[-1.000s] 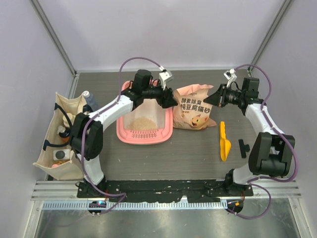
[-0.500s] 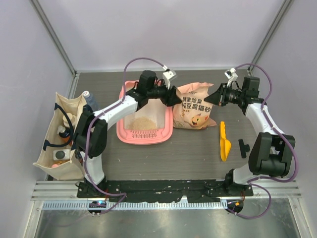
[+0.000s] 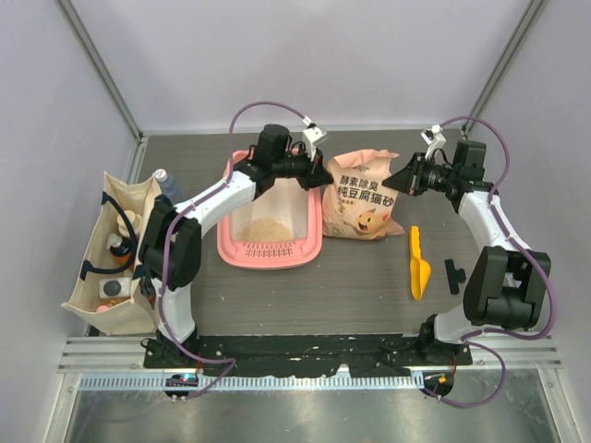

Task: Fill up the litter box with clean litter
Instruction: Close the cat litter bag at the center of the board.

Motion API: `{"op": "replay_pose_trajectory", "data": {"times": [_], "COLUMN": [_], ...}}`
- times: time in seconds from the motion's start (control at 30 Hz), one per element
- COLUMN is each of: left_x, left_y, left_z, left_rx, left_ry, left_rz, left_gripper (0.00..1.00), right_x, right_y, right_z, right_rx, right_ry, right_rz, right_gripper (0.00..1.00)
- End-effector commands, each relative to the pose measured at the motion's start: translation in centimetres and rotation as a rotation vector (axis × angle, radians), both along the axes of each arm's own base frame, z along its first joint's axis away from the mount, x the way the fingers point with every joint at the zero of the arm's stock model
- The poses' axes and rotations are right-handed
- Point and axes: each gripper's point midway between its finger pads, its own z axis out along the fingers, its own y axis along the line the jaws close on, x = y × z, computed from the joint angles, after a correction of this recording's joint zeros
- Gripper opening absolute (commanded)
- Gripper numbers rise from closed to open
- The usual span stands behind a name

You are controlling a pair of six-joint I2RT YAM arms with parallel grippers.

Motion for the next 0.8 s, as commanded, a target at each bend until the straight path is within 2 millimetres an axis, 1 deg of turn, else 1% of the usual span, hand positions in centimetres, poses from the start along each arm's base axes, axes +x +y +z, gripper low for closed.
{"op": "replay_pose_trajectory", "data": {"times": [0.0,0.03,0.07,0.13,0.17,0.2,0.27,0.43,0.47,0.5,0.53,0.57,0.6,0.63,0.67,0.7,0.77], "left_x": [0.3,0.3,0.3,0.0,-0.1,-0.3,-0.8,-1.3,-1.4,-1.7,-1.7,-1.6,-1.0,-0.7,-0.6,0.0,0.1], "left_y": [0.9,1.2,1.6,1.8,2.1,2.2,2.3,2.2,2.2,2.1,2.1,1.6,1.8,1.4,0.5,-0.2,-1.5], "left_z": [3.3,3.5,3.4,3.8,3.7,3.6,3.8,4.1,4.4,4.1,4.1,5.0,4.7,4.9,5.3,5.2,5.5], "left_rx": [-0.058,-0.056,-0.052,-0.060,-0.057,-0.058,-0.071,-0.114,-0.122,-0.128,-0.135,-0.160,-0.150,-0.154,-0.170,-0.173,-0.197], "left_ry": [-0.006,-0.004,0.011,0.020,0.041,0.054,0.084,0.144,0.144,0.169,0.163,0.101,0.070,0.047,0.013,0.006,0.020], "left_rz": [-0.039,-0.038,-0.037,-0.054,-0.058,-0.066,-0.088,-0.121,-0.125,-0.117,-0.105,-0.101,-0.028,0.006,0.015,0.020,0.007], "left_gripper": [0.00,0.00,0.00,0.00,0.00,0.00,0.00,0.00,0.02,0.41,0.65,0.83,0.99,1.00,1.00,1.00,1.00], "right_x": [1.8,2.0,2.1,2.4,2.5,2.7,2.7,2.3,2.2,2.2,2.2,2.2,2.3,2.3,2.3,2.4,2.5], "right_y": [-1.7,-2.0,-2.8,-3.2,-3.5,-3.5,-3.4,-2.9,-2.8,-2.8,-2.8,-2.9,-2.9,-2.9,-2.9,-2.9,-2.9], "right_z": [4.3,4.4,4.5,5.1,5.1,5.6,5.8,5.3,5.2,5.0,5.0,5.1,5.0,5.0,5.0,4.9,4.7], "right_rx": [-0.017,-0.016,-0.016,-0.009,0.001,0.005,0.010,0.048,0.045,0.037,0.036,0.035,0.038,0.036,0.038,0.038,0.039], "right_ry": [-0.141,-0.144,-0.146,-0.159,-0.154,-0.160,-0.159,-0.111,-0.107,-0.108,-0.106,-0.108,-0.101,-0.101,-0.099,-0.097,-0.089], "right_rz": [-0.041,-0.051,-0.068,-0.062,-0.057,-0.052,-0.041,-0.001,-0.001,-0.004,-0.005,-0.008,-0.011,-0.015,-0.017,-0.017,-0.023], "right_gripper": [0.01,0.01,0.01,0.02,0.01,0.01,0.01,0.02,0.01,0.02,0.02,0.01,0.02,0.01,0.01,0.01,0.02]}}
